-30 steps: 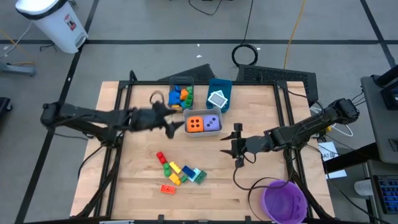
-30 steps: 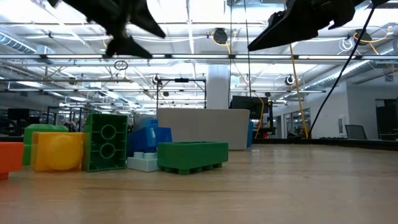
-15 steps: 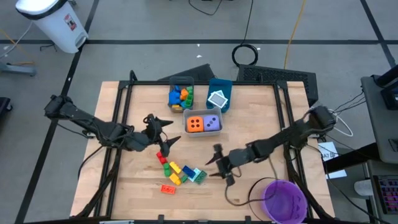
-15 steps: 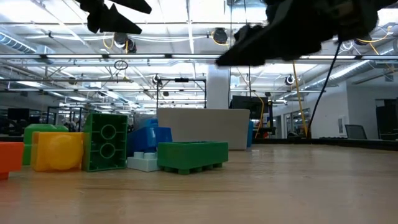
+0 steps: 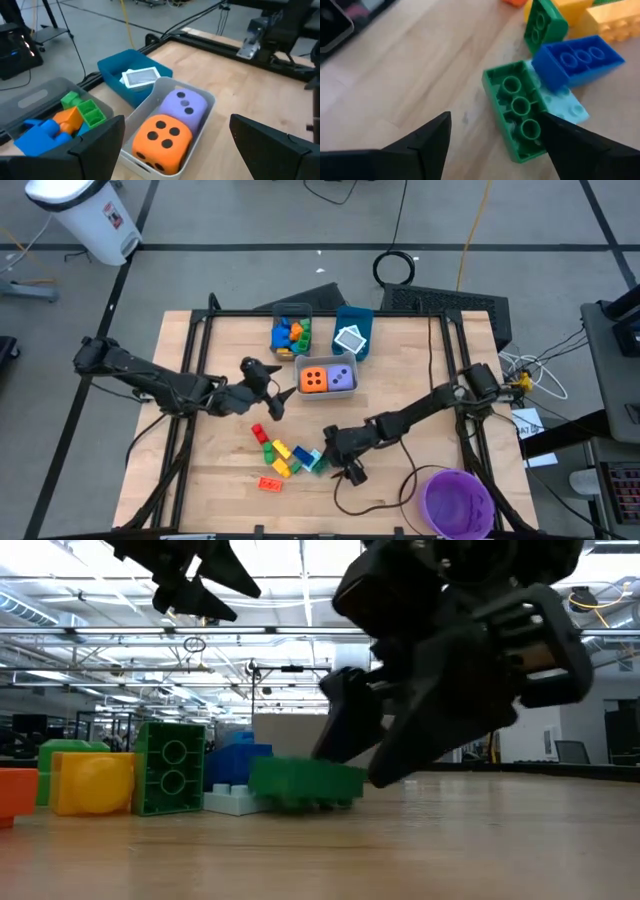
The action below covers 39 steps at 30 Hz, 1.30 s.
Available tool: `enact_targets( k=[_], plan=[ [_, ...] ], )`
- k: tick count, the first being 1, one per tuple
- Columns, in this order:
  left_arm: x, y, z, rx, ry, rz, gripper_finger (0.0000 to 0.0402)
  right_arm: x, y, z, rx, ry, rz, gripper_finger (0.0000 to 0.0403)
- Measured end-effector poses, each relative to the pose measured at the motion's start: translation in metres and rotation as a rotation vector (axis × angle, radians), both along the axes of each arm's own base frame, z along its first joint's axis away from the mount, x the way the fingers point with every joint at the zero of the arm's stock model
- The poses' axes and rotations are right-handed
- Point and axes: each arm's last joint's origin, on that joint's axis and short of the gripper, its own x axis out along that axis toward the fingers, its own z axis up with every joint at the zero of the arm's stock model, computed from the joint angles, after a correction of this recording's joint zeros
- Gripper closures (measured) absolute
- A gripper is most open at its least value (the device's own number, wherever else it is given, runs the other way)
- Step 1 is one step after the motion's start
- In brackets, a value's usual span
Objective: Pick & Place Toys
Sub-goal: Put the right dark green game piece into the black bin
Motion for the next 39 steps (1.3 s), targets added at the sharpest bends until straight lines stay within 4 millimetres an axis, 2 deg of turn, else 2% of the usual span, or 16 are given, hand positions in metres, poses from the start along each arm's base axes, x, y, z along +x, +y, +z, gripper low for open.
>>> enact_targets(
  k=[9,14,20,33,39],
  plan=[
    [0.005,0.007,0.001,-0.033,-0.026,-0.011,0.0034,0.009,-0.018,-0.005,0.074,0.008,-0.028,0.0166],
    [0.006,0.008,0.001,-0.032,-0.026,-0.011,0.0034,0.011,-0.022,-0.005,0.024,-0.011,-0.125,0.0184],
    [0.006,0.008,0.001,-0.032,-0.026,-0.012,0.0034,0.011,-0.023,-0.005,0.003,-0.018,-0.143,0.021],
    [0.006,0.008,0.001,-0.032,-0.028,-0.011,0.0034,0.011,-0.025,-0.006,-0.017,-0.022,-0.13,0.0337],
    [0.006,0.008,0.001,-0.034,-0.03,-0.011,0.0034,0.008,-0.026,0.0,-0.031,-0.012,-0.12,0.0336]
  ],
)
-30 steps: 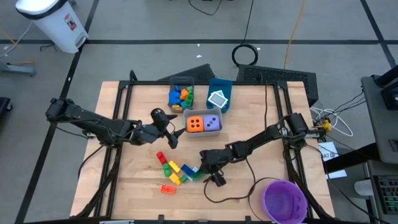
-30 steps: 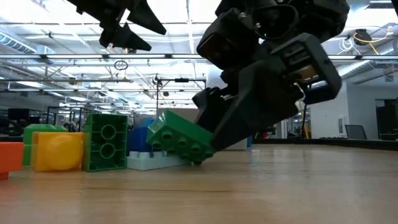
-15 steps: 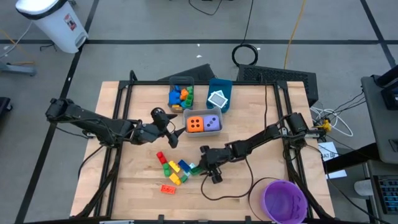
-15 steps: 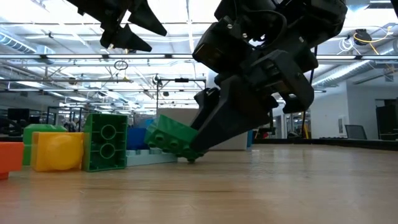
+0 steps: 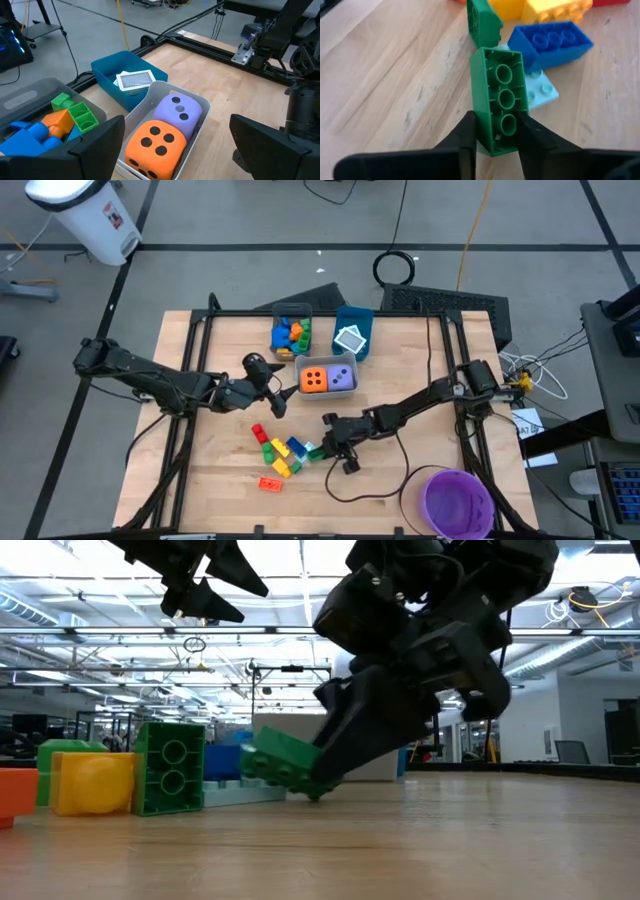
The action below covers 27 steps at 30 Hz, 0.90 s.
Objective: Pick & Place Toys
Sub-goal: Put the right dark green game piece into the black bin
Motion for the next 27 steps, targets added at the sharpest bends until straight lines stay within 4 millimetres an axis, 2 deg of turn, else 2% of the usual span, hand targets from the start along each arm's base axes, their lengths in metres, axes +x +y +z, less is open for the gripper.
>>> enact_targets(
  k=[3,8,14,19,27],
  plan=[
    [0.0,0.0,0.0,-0.018,-0.012,0.007,0.0034,-0.005,0.0,0.009,-0.005,0.016,0.002,0.0328],
    [0.0,0.0,0.001,-0.064,-0.042,0.026,0.0034,-0.016,0.003,0.039,-0.021,-0.003,-0.005,0.0335],
    [0.001,0.0,0.001,-0.1,-0.067,0.033,0.0034,-0.035,0.013,0.064,-0.224,-0.027,-0.109,0.0334],
    [0.001,0.002,0.001,-0.115,-0.079,0.047,0.0034,-0.047,0.02,0.072,-0.415,-0.05,-0.208,0.0331],
    [0.006,0.01,-0.005,-0.15,-0.078,0.1,0.0034,-0.05,0.019,0.075,-0.616,-0.087,-0.32,0.0334]
  ],
)
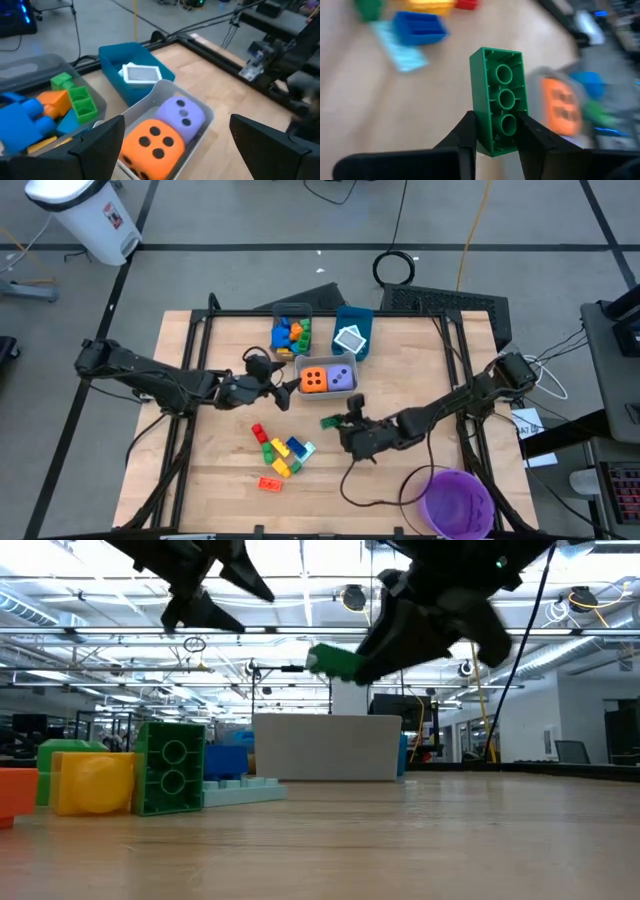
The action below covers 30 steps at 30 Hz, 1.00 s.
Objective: Pick & Place Toys
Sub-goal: Put the right dark green game piece into the black bin
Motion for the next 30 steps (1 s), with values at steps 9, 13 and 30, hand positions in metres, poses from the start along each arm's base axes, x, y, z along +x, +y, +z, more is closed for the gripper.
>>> enact_targets(
  k=[9,13,30],
  plan=[
    [0.042,0.005,-0.021,-0.024,-0.09,-0.161,0.0034,-0.006,-0.01,-0.004,-0.274,-0.028,-0.185,0.0337],
    [0.058,0.005,-0.03,-0.021,-0.149,-0.262,0.0034,-0.01,-0.013,-0.006,-0.368,-0.034,-0.259,0.0337],
    [0.077,0.012,-0.046,-0.101,-0.209,-0.322,0.0034,0.0,-0.01,0.008,-0.391,-0.167,-0.293,0.0338]
  ],
)
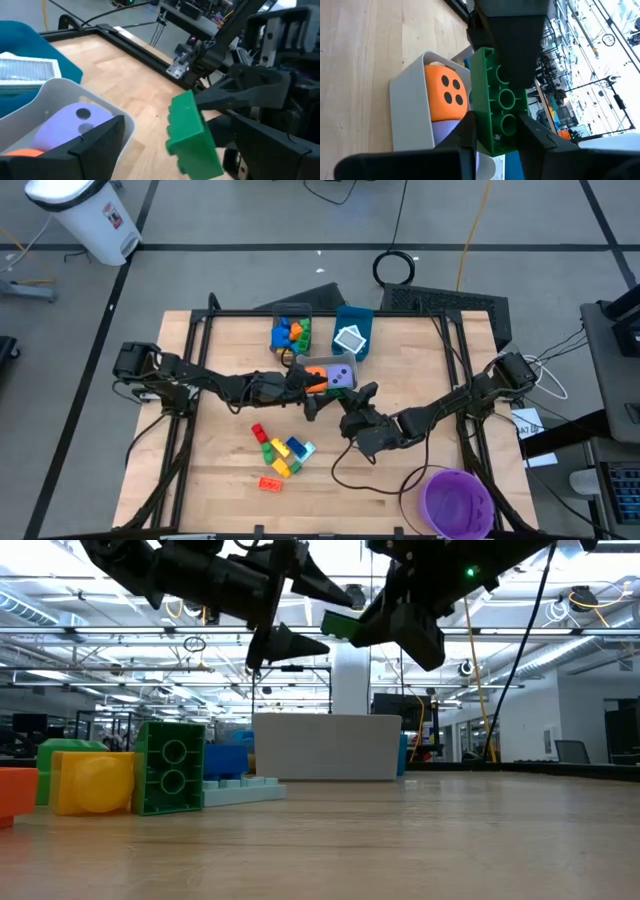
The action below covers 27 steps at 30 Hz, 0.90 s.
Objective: Pick & Place Toys
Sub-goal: Put the right dark green game piece into the black bin
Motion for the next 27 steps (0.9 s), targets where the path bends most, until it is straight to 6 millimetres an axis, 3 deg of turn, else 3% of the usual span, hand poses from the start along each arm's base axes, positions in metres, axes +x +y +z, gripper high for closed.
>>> enact_targets(
  k=[6,20,27],
  plan=[
    [0.0,-0.001,0.0,-0.005,0.0,-0.025,0.0064,-0.001,0.0,-0.002,-0.001,0.002,0.001,0.0337],
    [0.0,0.002,0.0,-0.009,0.006,-0.034,0.029,0.002,-0.009,-0.002,0.016,-0.014,-0.025,0.0331],
    [0.0,0.011,-0.003,0.034,0.045,-0.008,0.03,0.003,-0.008,-0.005,0.172,-0.051,0.048,0.0321]
  ],
)
